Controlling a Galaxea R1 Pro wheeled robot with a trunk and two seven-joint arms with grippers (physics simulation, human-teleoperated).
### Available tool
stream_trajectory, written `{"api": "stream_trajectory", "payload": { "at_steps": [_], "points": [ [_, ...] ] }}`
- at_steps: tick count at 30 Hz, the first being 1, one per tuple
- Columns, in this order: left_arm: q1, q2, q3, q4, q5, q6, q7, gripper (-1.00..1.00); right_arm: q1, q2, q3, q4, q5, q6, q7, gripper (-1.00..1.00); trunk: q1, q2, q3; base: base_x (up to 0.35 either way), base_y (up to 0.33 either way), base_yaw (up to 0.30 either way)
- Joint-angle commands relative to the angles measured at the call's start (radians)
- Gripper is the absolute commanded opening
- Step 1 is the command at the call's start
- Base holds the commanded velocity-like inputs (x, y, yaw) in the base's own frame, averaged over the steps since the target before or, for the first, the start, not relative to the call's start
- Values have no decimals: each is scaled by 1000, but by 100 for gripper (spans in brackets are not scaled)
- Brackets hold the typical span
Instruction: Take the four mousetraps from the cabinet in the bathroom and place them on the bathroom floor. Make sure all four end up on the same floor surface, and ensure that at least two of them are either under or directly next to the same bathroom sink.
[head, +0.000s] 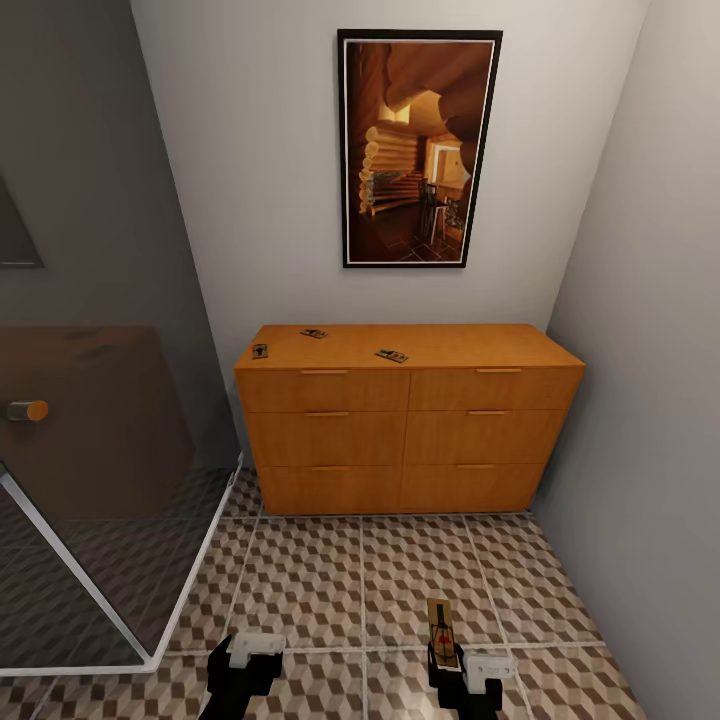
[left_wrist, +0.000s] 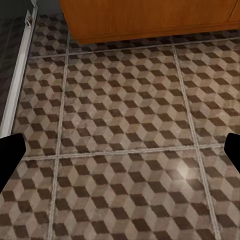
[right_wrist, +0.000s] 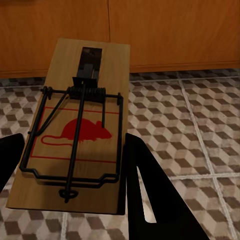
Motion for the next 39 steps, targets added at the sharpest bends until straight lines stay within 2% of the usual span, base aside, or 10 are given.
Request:
{"api": "stream_trajectory", "payload": {
  "at_steps": [1,39],
  "points": [
    [-1,1,-4,1,-1,-3,8,100,-1,0,-2,1,8,-2,-5,-100,0,0,-1,0,0,0],
    [0,1,-3,13,-1,-2,9,100,-1,0,-2,1,8,-2,-5,-100,0,0,-1,0,0,0]
  ]
}}
